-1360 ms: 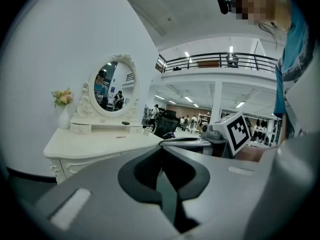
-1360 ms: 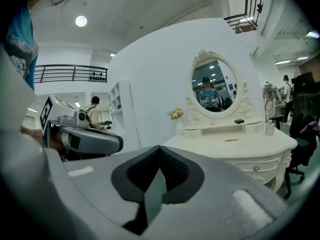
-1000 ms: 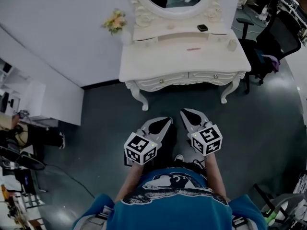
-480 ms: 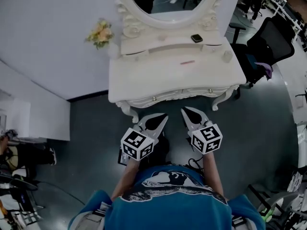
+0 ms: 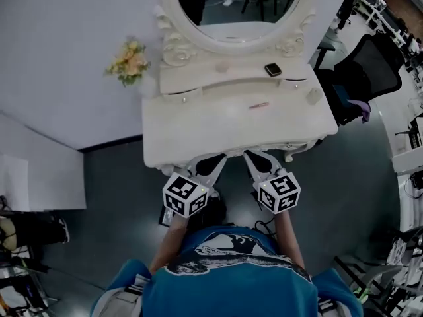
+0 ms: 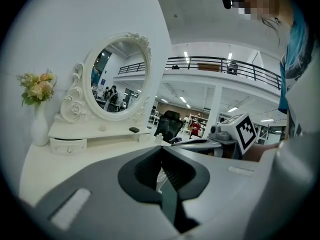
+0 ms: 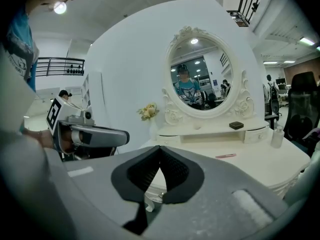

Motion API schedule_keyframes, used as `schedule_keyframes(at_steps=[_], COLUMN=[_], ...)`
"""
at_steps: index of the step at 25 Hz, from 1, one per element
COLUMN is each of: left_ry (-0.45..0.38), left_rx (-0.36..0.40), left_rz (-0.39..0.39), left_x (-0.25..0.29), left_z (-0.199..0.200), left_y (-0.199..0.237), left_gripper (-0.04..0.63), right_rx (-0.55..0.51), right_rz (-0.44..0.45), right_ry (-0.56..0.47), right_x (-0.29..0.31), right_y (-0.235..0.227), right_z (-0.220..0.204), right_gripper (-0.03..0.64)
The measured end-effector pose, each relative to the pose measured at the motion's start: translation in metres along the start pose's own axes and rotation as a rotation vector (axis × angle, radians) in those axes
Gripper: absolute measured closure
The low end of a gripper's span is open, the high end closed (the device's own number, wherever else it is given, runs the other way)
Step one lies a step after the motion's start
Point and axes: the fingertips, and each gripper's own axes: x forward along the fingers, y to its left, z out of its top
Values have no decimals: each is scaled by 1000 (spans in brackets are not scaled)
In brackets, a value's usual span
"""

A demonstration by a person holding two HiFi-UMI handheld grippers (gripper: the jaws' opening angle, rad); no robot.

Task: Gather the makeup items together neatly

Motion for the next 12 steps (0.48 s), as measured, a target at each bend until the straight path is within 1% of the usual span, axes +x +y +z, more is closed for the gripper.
schedule_keyframes(at_steps=[5, 12], left_ry=[-7, 15], left_rx=[12, 3], left_rz=[-39, -66], left_x=[14, 26], left_z=[14, 15], left_y=[27, 42], left_gripper=[583, 583], right_rx=[6, 21], right_rz=[-43, -82], right_ry=[-3, 13], right_x=[21, 31], right_y=[-13, -24], right_z=[8, 8], right_gripper=[614, 614])
